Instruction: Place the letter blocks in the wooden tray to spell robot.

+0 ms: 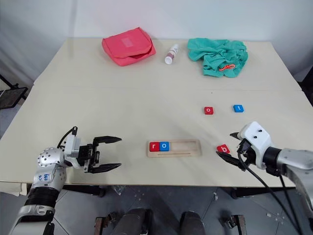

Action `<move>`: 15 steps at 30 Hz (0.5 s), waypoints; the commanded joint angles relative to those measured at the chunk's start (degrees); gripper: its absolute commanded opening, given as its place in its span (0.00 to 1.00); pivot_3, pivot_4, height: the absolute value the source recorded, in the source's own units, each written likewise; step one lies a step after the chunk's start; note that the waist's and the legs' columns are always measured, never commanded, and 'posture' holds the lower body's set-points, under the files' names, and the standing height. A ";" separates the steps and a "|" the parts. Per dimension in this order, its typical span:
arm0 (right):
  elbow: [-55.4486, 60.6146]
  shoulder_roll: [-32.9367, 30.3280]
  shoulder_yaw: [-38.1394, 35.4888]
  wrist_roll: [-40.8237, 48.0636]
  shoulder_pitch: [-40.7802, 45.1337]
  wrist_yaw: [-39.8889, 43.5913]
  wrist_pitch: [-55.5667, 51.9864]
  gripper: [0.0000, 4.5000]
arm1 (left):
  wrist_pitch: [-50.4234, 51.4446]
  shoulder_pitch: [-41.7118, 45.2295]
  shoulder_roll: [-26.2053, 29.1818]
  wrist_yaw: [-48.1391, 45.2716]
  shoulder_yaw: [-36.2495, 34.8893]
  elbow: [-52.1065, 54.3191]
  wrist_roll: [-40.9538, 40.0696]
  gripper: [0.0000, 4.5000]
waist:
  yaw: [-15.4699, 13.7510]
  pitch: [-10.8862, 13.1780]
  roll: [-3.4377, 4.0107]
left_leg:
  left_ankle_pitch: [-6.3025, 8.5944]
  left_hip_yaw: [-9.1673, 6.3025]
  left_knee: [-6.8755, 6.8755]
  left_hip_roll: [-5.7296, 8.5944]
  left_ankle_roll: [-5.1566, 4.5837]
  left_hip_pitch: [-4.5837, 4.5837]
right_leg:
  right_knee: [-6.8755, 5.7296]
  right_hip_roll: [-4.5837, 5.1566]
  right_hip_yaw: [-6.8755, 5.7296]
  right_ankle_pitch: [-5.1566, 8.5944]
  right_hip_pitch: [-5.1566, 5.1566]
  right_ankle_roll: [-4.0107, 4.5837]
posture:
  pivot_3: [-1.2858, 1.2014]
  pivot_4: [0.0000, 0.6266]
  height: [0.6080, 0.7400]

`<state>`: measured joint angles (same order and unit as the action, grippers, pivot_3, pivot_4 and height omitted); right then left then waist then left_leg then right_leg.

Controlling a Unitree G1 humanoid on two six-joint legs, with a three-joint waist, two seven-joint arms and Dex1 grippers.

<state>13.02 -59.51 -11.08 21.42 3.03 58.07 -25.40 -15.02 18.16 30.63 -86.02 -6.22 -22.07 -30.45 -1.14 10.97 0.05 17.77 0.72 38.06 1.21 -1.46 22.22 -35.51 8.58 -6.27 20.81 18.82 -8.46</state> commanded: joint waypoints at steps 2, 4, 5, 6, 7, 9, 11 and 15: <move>-12.59 -3.31 7.00 -5.35 8.71 10.43 9.59 0.99 | -0.20 -2.04 0.46 -2.57 -0.86 3.80 -1.91 1.00 | 0.10 0.01 -0.01 | 0.00 0.01 0.04 0.00 -0.01 0.00 | 0.02 0.01 -0.01 0.00 -0.03 0.00 | 0.52 0.24 1.00; -16.99 -2.88 9.30 -7.17 12.15 13.10 13.32 0.99 | -0.11 -2.78 0.55 -2.26 -1.08 4.64 -2.07 1.00 | 0.07 0.01 -0.01 | 0.00 -0.05 0.02 -0.02 -0.01 0.01 | 0.03 0.00 -0.07 0.00 -0.03 0.00 | 0.52 0.24 1.00; -19.11 -2.73 10.51 -8.38 13.58 14.25 15.34 0.99 | -0.13 -3.20 0.65 -2.13 -1.24 5.00 -2.16 1.00 | 0.07 0.01 -0.01 | 0.00 -0.07 0.03 -0.04 0.00 0.01 | 0.02 0.00 -0.10 0.00 -0.04 0.00 | 0.52 0.24 1.00; -21.17 -2.51 11.60 -9.48 14.92 15.18 17.10 0.99 | -0.14 -3.60 0.72 -2.00 -1.36 5.37 -2.24 1.00 | 0.04 0.01 0.00 | 0.00 -0.07 0.02 -0.04 0.00 0.03 | 0.03 0.00 -0.11 0.00 -0.02 0.00 | 0.52 0.24 1.00; -22.61 -2.34 12.37 -10.23 15.85 15.90 18.41 0.99 | -0.14 -4.02 0.79 -1.89 -1.48 5.77 -2.33 1.00 | 0.01 0.01 0.00 | 0.00 -0.08 0.02 -0.03 -0.01 0.03 | 0.03 0.01 -0.12 0.00 -0.03 0.00 | 0.52 0.24 1.00; -26.51 -1.66 14.41 -11.90 18.68 17.82 21.62 0.99 | -0.10 -4.55 0.67 -1.41 -1.55 6.49 -2.36 1.00 | -0.06 0.01 0.00 | 0.00 -0.08 0.04 -0.03 -0.01 0.03 | 0.05 0.01 -0.14 0.00 -0.04 0.00 | 0.52 0.24 1.00; -29.93 -1.06 16.11 -13.42 21.06 19.66 25.09 0.99 | -0.01 -5.08 0.53 -1.01 -1.59 7.26 -2.40 1.00 | 0.02 0.01 -0.01 | 0.00 -0.08 0.06 -0.03 0.00 0.04 | 0.05 0.01 -0.17 0.00 -0.05 0.00 | 0.52 0.24 1.00; -35.57 0.50 18.91 -15.95 25.52 22.53 30.06 0.99 | 0.17 -5.95 0.26 -0.20 -1.66 8.56 -2.35 1.00 | -0.01 0.02 0.00 | 0.00 -0.08 0.07 -0.04 0.00 0.05 | 0.06 0.01 -0.18 0.00 -0.05 0.00 | 0.52 0.24 1.00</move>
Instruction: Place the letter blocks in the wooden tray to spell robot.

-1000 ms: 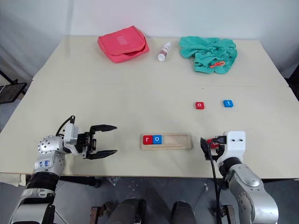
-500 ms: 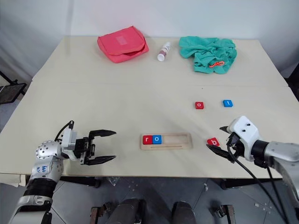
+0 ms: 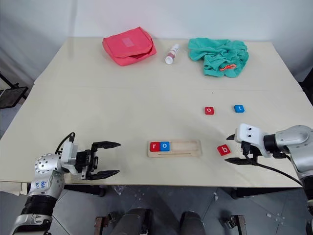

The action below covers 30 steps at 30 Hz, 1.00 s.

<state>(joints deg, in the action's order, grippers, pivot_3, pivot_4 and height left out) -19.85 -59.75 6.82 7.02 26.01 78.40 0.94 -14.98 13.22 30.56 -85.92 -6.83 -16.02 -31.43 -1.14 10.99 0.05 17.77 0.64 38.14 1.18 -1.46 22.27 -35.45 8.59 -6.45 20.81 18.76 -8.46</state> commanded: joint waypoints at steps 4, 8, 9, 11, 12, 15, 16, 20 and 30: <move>-6.29 2.85 2.85 -3.01 5.67 4.37 7.22 0.99 | 0.30 -1.87 0.16 0.49 -1.23 3.71 -1.39 1.00 | 0.25 0.00 0.00 | 0.00 -0.02 0.00 -0.02 0.00 -0.01 | 0.01 -0.01 -0.02 0.00 -0.02 0.00 | 0.52 0.24 1.00; -8.28 3.94 3.42 -3.77 6.86 6.12 9.44 0.99 | 0.43 -2.39 0.12 1.00 -1.43 4.47 -1.38 1.00 | 0.38 0.00 0.00 | 0.00 -0.04 0.00 -0.02 0.01 -0.01 | 0.01 -0.01 -0.04 0.00 -0.03 0.00 | 0.52 0.24 1.00; -8.65 4.20 3.51 -3.82 7.14 6.47 9.63 0.99 | 0.45 -2.51 0.09 1.23 -1.43 4.68 -1.35 1.00 | 0.43 0.00 0.00 | 0.00 -0.05 0.00 -0.02 0.01 -0.01 | 0.00 -0.01 -0.05 0.00 -0.03 0.00 | 0.52 0.24 1.00; -9.21 4.51 3.77 -4.25 7.60 7.17 10.13 0.91 | 0.50 -2.78 0.04 1.68 -1.50 5.06 -1.35 1.00 | 0.51 0.00 0.00 | 0.00 -0.05 0.00 -0.03 0.02 -0.02 | 0.01 -0.02 -0.06 0.00 -0.03 0.00 | 0.52 0.24 1.00; -9.55 4.62 3.95 -4.50 7.84 7.64 10.48 0.87 | 0.52 -2.94 0.07 1.82 -1.52 5.26 -1.37 1.00 | 0.53 0.00 0.00 | 0.01 -0.07 0.00 -0.03 0.02 -0.03 | 0.00 -0.02 -0.07 0.00 -0.05 0.00 | 0.52 0.24 1.00; -10.37 5.05 4.06 -4.90 8.40 7.81 10.83 0.65 | 0.54 -3.34 0.14 2.21 -1.58 5.70 -1.37 1.00 | 0.97 -0.01 -0.02 | 0.01 -0.09 0.02 -0.03 0.02 -0.04 | 0.02 -0.02 -0.08 0.00 -0.10 0.00 | 0.52 0.24 1.00; -10.52 5.09 4.09 -4.93 8.48 7.82 10.87 0.58 | 0.57 -3.37 0.15 2.29 -1.58 5.76 -1.36 1.00 | 1.11 -0.01 -0.02 | 0.01 -0.09 0.04 -0.03 0.02 -0.06 | 0.03 -0.02 -0.08 0.00 -0.14 0.00 | 0.52 0.24 1.00; -10.71 5.43 3.75 -4.84 8.90 7.12 10.40 0.33 | 0.69 -3.28 0.11 2.42 -1.56 5.77 -1.39 1.00 | 1.29 -0.01 -0.02 | 0.01 -0.08 0.06 -0.04 0.02 -0.09 | 0.03 -0.02 -0.07 0.00 -0.17 0.00 | 0.52 0.24 1.00; 11.57 3.47 -1.42 2.41 10.54 2.88 -16.51 0.33 | -0.07 0.80 -0.72 1.28 -0.98 0.83 -0.43 1.00 | 1.16 0.14 0.24 | 0.02 -0.11 0.02 -0.03 0.04 -0.03 | 0.01 -0.02 -0.07 0.00 -0.07 0.00 | 0.52 0.24 1.00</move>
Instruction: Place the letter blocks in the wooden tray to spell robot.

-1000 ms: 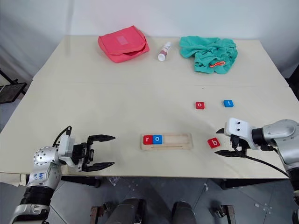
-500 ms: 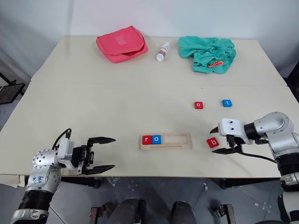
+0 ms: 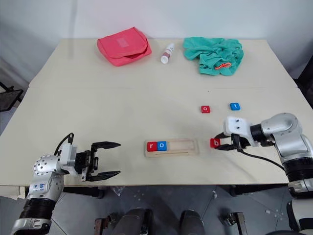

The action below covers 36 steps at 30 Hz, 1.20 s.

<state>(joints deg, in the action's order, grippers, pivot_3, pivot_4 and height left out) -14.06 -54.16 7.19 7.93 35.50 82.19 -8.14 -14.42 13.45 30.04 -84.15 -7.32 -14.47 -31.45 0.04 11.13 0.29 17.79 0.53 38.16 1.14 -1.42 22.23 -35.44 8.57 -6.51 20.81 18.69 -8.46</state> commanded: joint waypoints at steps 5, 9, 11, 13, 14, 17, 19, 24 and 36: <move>16.86 -0.13 1.15 2.37 3.96 -3.14 -21.65 0.33 | -1.74 2.30 -1.12 -1.29 -0.04 -3.37 0.15 1.00 | -0.15 0.00 0.00 | 0.00 -0.07 0.01 0.04 0.00 0.08 | 0.01 0.01 0.00 0.00 0.04 0.00 | 0.52 0.24 1.00; 22.74 5.17 5.80 2.74 6.59 -5.92 -28.83 0.33 | -2.34 3.32 -1.73 -1.79 0.08 -4.54 0.37 1.00 | 0.02 0.00 0.00 | 0.00 -0.09 0.00 0.03 0.00 0.07 | -0.02 0.01 -0.01 0.00 0.05 0.00 | 0.52 0.24 1.00; 22.65 7.03 7.75 1.42 7.59 -7.61 -30.29 0.33 | -2.52 3.56 -1.84 -1.95 0.11 -4.90 0.55 1.00 | 0.06 0.00 0.00 | 0.01 -0.09 -0.01 0.04 0.01 0.08 | -0.07 0.01 0.00 0.00 0.11 0.00 | 0.52 0.24 1.00; 22.61 8.34 9.52 0.41 8.27 -8.86 -30.95 0.33 | -2.65 3.52 -1.78 -2.21 0.03 -5.06 0.54 1.00 | -0.01 0.00 0.00 | 0.01 -0.08 -0.01 0.04 0.01 0.09 | -0.12 0.01 0.00 0.00 0.15 0.00 | 0.52 0.24 1.00; 23.00 8.80 10.38 0.37 8.50 -8.98 -31.16 0.33 | -2.70 3.45 -1.71 -2.34 -0.01 -5.11 0.53 1.00 | -0.09 0.00 0.00 | 0.01 -0.10 -0.01 0.07 0.01 0.11 | -0.12 0.03 0.00 0.00 0.15 0.00 | 0.52 0.24 1.00; 23.12 9.78 12.56 -0.31 9.24 -9.79 -31.83 0.33 | -2.95 3.43 -1.58 -2.52 0.02 -5.37 0.62 1.00 | 0.02 0.00 -0.01 | 0.01 -0.13 0.01 0.12 0.00 0.13 | -0.14 0.05 0.00 0.00 0.16 0.00 | 0.52 0.24 1.00; 23.55 10.09 13.39 -0.28 9.42 -10.00 -32.21 0.33 | -3.16 3.39 -1.44 -2.57 -0.10 -5.48 0.55 1.00 | 0.05 0.00 0.00 | 0.01 -0.13 0.00 0.09 0.00 0.13 | -0.17 0.03 -0.01 0.00 0.19 0.00 | 0.52 0.24 1.00; 24.10 11.20 15.75 -0.75 9.30 -10.62 -31.93 0.33 | -3.42 2.90 -1.28 -2.29 -0.24 -5.05 0.39 1.00 | 0.17 0.00 -0.01 | 0.01 -0.11 -0.01 0.08 0.01 0.12 | -0.19 0.03 -0.01 0.00 0.20 0.00 | 0.52 0.24 1.00; 21.81 12.23 18.10 -2.34 9.45 -10.03 -28.84 0.48 | -3.75 2.40 -1.53 -1.42 -0.33 -4.11 0.34 1.00 | 0.16 0.00 -0.01 | 0.01 -0.10 -0.01 0.08 0.01 0.12 | -0.20 0.03 0.00 0.00 0.23 0.00 | 0.52 0.24 1.00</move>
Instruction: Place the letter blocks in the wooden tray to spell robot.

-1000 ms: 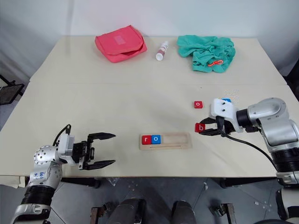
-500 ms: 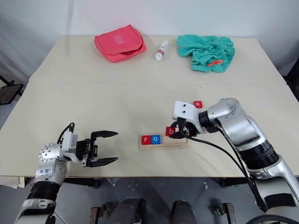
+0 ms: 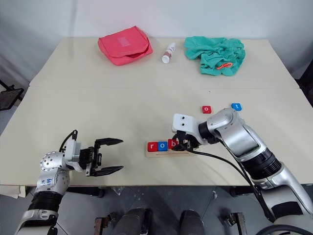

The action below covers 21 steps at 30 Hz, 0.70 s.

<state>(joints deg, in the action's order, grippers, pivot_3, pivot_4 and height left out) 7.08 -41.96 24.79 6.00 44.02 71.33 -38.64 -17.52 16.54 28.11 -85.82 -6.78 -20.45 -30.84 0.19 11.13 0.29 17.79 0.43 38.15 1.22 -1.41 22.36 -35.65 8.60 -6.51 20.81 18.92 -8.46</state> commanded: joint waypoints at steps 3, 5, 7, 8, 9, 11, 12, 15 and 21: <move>0.55 0.48 0.43 -0.77 0.87 0.51 2.34 0.68 | -0.76 -0.58 0.31 0.35 -0.89 1.72 -0.28 1.00 | 0.01 0.00 0.00 | 0.00 0.00 0.00 0.00 0.00 0.00 | 0.00 0.00 0.00 0.00 0.00 0.00 | 0.52 0.24 1.00; 0.29 0.71 0.56 -1.02 0.90 0.30 2.65 0.85 | -0.82 -0.41 0.21 0.42 -0.83 1.56 -0.23 1.00 | 0.00 0.00 0.00 | 0.00 0.00 0.00 0.00 0.00 0.00 | 0.00 0.00 0.00 0.00 0.01 0.00 | 0.52 0.24 1.00; 0.62 0.78 0.34 -0.93 0.86 0.24 2.41 0.99 | -0.80 -0.09 0.04 0.58 -0.73 1.44 -0.21 1.00 | -0.01 0.00 0.00 | 0.00 0.00 0.00 0.00 0.00 0.00 | 0.00 0.00 0.00 0.00 0.01 0.00 | 0.52 0.24 1.00; 1.15 0.53 -0.06 -0.72 0.82 0.23 2.00 1.00 | -0.86 0.15 -0.02 0.55 -0.70 1.21 -0.19 1.00 | -0.02 0.00 0.00 | 0.00 0.00 0.00 0.00 0.00 0.00 | 0.00 0.00 0.00 0.00 0.01 0.00 | 0.52 0.24 1.00; 1.55 0.34 -0.35 -0.56 0.79 0.24 1.71 1.00 | -0.91 0.30 -0.04 0.53 -0.68 1.06 -0.19 1.00 | -0.03 0.00 0.00 | 0.00 0.00 0.00 0.00 0.00 0.00 | 0.00 0.00 0.00 0.00 0.01 0.00 | 0.52 0.24 1.00; 2.71 -0.43 -1.61 0.16 0.43 0.19 0.78 1.00 | -1.06 0.70 -0.16 0.52 -0.62 0.62 -0.11 1.00 | -0.03 0.00 0.00 | 0.00 0.00 0.00 0.00 0.00 0.00 | 0.00 0.00 0.00 0.00 0.01 0.00 | 0.52 0.24 1.00; 3.79 -1.24 -3.19 1.36 -0.30 0.37 -0.18 1.00 | -1.14 0.92 -0.30 0.55 -0.55 0.38 -0.06 1.00 | -0.12 0.00 0.00 | 0.00 0.00 0.00 0.00 0.00 0.00 | 0.00 0.00 0.00 0.00 0.01 0.00 | 0.52 0.24 1.00; 6.43 -3.79 -8.13 4.89 -3.53 0.99 -0.66 1.00 | -1.38 1.24 -0.63 0.58 -0.43 -0.11 0.07 1.00 | -0.29 0.00 -0.01 | 0.00 -0.02 0.00 0.02 0.00 0.02 | 0.00 0.01 -0.01 0.00 0.00 0.00 | 0.52 0.24 1.00; 4.03 -5.60 -21.16 8.47 -11.13 -5.01 0.88 1.00 | -1.58 1.30 -0.96 0.55 -0.53 -0.78 0.05 1.00 | -0.18 0.00 -0.04 | 0.00 0.00 -0.01 0.01 0.00 0.03 | 0.02 0.01 -0.03 0.00 -0.02 0.00 | 0.52 0.24 1.00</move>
<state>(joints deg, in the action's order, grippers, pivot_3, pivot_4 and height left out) 11.66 -46.78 8.99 13.56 33.38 69.00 -38.63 -18.48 17.79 27.25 -85.22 -6.73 -21.34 -30.53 0.01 11.13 0.25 17.80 0.44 38.13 1.23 -1.41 22.38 -35.62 8.60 -6.54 20.81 18.90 -8.46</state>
